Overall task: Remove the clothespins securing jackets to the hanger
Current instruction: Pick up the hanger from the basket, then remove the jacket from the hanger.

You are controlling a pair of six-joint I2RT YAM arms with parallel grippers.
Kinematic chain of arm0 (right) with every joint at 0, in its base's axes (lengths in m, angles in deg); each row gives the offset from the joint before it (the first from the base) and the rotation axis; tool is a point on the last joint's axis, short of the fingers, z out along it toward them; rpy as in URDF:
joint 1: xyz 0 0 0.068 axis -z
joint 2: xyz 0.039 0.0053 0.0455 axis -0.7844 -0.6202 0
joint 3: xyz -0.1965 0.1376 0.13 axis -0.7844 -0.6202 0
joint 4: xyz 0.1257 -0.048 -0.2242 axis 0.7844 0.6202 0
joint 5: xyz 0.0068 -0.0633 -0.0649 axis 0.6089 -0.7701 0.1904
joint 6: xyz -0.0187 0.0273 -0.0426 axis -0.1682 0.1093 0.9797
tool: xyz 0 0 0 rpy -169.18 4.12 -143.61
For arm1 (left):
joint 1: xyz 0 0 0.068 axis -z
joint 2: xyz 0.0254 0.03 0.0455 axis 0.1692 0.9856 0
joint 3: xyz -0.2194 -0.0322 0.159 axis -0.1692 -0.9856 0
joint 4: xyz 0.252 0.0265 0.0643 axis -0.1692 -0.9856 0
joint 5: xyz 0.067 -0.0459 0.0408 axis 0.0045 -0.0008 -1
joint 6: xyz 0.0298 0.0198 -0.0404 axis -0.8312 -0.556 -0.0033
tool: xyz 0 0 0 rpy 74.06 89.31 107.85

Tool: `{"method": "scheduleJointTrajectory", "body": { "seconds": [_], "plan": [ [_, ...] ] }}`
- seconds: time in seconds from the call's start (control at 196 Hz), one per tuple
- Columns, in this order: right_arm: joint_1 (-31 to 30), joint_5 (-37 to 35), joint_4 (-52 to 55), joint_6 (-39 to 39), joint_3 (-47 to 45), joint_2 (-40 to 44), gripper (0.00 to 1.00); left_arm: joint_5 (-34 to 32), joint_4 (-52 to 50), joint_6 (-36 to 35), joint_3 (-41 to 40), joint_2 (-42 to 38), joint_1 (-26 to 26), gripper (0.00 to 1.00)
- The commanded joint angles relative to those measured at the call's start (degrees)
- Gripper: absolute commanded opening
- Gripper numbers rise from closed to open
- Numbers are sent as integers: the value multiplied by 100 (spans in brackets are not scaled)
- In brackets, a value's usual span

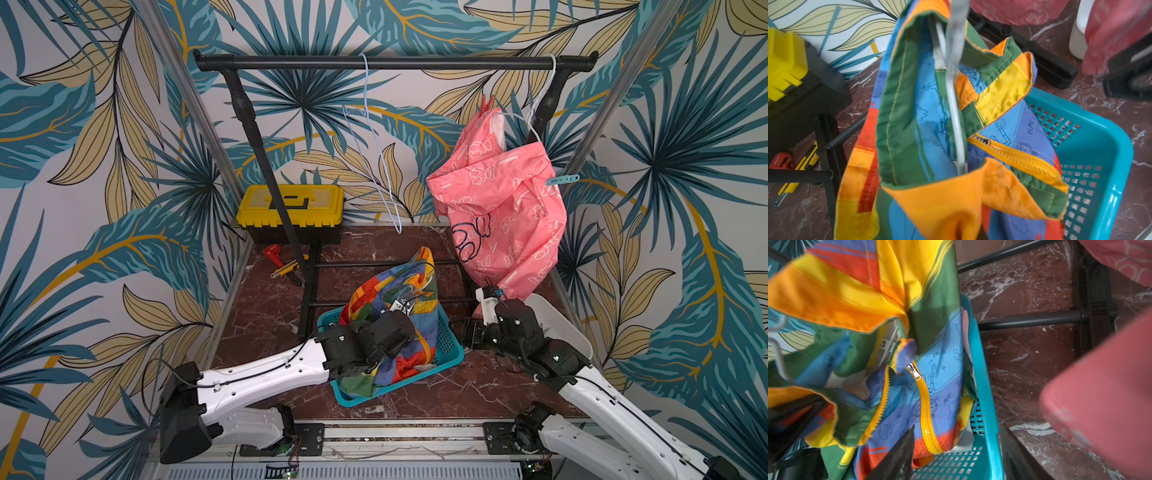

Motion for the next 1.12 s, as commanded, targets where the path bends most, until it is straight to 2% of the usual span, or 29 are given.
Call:
{"method": "scheduleJointTrajectory", "body": {
  "seconds": [0.0, 0.077, 0.138, 0.204, 0.286, 0.363, 0.44, 0.603, 0.756, 0.884, 1.022, 1.119],
  "plan": [
    [-396, -104, -611, -299, -477, 201, 66, 579, 6, 136, -187, -632, -406, 0],
    [-823, -349, -1078, -278, -685, 407, 66, 923, 7, 27, -281, -875, -610, 0],
    [-1091, -793, -1063, -97, -478, 446, 66, 1297, 14, -54, -332, -986, -735, 0],
    [-1328, -914, -1241, 214, -175, 386, 65, 1816, 57, -42, -388, -1075, -912, 0],
    [-1588, -839, -1408, 632, 287, 37, 62, 2373, 199, 35, -486, -1147, -1116, 0],
    [-1774, -875, -1639, 1110, 839, -480, 54, 2975, 379, 92, -551, -1188, -1229, 0],
    [-1950, -940, -1802, 1481, 1237, -918, 50, 3354, 640, 209, -628, -1197, -1267, 0],
    [-1983, -721, -2289, 1732, 1590, -1547, 51, 3807, 1086, 393, -732, -1192, -1292, 0],
    [-1974, -746, -2496, 1856, 1789, -1904, 49, 3939, 1167, 483, -742, -1184, -1293, 0],
    [-1974, -923, -2523, 1963, 1839, -2031, 41, 4030, 1179, 488, -755, -1202, -1293, 0],
    [-1979, -866, -2613, 1964, 1856, -2100, 23, 4037, 1176, 480, -778, -1146, -1293, 0],
    [-1975, -852, -2606, 1978, 1870, -2126, 24, 4143, 1176, 447, -761, -1068, -1293, 0]
  ]
}}
